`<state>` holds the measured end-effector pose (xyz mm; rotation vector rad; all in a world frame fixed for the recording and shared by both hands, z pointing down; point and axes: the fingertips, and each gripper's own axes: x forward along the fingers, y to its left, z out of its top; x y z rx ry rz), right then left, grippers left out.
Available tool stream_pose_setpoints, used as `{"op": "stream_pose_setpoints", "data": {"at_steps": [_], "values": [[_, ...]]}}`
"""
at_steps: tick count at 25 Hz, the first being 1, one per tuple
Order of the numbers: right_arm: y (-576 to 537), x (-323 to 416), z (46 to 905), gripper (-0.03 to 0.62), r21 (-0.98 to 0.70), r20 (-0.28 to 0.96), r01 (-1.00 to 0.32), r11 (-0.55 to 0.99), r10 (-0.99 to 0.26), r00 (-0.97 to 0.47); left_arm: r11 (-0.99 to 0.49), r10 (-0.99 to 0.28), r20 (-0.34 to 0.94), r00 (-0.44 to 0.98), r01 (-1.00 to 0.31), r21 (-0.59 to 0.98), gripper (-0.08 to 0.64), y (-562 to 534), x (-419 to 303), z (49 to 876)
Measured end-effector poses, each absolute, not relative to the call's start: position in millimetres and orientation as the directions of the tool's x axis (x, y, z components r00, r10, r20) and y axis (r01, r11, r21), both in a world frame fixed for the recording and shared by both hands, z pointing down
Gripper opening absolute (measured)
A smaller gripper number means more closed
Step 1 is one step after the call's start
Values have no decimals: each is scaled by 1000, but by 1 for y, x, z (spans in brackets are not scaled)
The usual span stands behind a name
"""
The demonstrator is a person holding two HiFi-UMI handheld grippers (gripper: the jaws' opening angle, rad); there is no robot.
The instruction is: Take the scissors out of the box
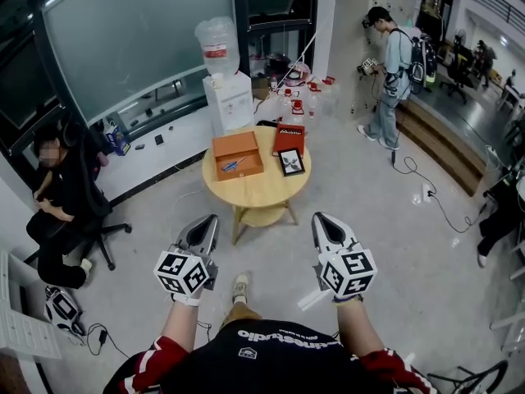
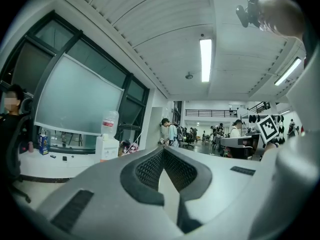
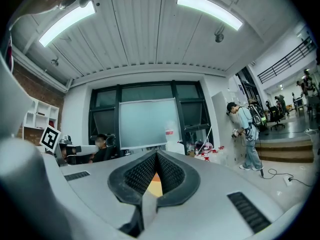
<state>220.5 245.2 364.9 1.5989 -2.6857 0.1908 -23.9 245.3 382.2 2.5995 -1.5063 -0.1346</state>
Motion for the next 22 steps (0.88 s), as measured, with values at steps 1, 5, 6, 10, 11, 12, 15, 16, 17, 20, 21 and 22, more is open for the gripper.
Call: {"op": "stream_pose_setpoints", "data": {"at_steps": [1, 5, 6, 10, 11, 12, 15, 16, 17, 20, 21, 22], "values": [[241, 219, 364, 28, -100, 72, -877, 471, -875, -478, -493, -867, -10, 498, -855, 162, 17, 241, -25, 382], [222, 213, 361, 28, -100, 72, -874, 476, -872, -484, -492, -868, -9, 497, -856, 161, 17, 224, -30, 382], [217, 210, 360, 28, -100, 73, -872, 478, -871, -486, -489, -869, -7, 494, -857, 162, 17, 219, -33, 382], [193, 202, 361, 28, -98, 83, -871, 482, -868, -490, -472, -878, -1, 479, -865, 171, 17, 194, -46, 386], [186, 201, 361, 28, -98, 86, -870, 483, -867, -491, -468, -880, 1, 475, -867, 172, 17, 188, -48, 387], [180, 200, 362, 28, -97, 89, -870, 484, -866, -492, -465, -881, 1, 473, -868, 175, 17, 182, -50, 388], [162, 195, 363, 28, -91, 98, -870, 485, -865, -492, -462, -882, 2, 471, -867, 189, 17, 163, -55, 392], [157, 194, 363, 28, -90, 101, -870, 485, -865, -492, -463, -882, 2, 472, -865, 193, 17, 157, -56, 393], [151, 193, 362, 28, -88, 103, -871, 484, -865, -491, -464, -881, 1, 473, -864, 197, 17, 150, -57, 394], [130, 190, 360, 28, -83, 107, -875, 478, -868, -485, -466, -879, 0, 476, -860, 205, 17, 128, -61, 395], [122, 188, 359, 28, -80, 108, -876, 476, -869, -482, -468, -878, 0, 479, -858, 212, 17, 119, -63, 395], [114, 186, 358, 28, -78, 110, -877, 474, -871, -480, -469, -877, 1, 481, -856, 218, 17, 111, -66, 395]]}}
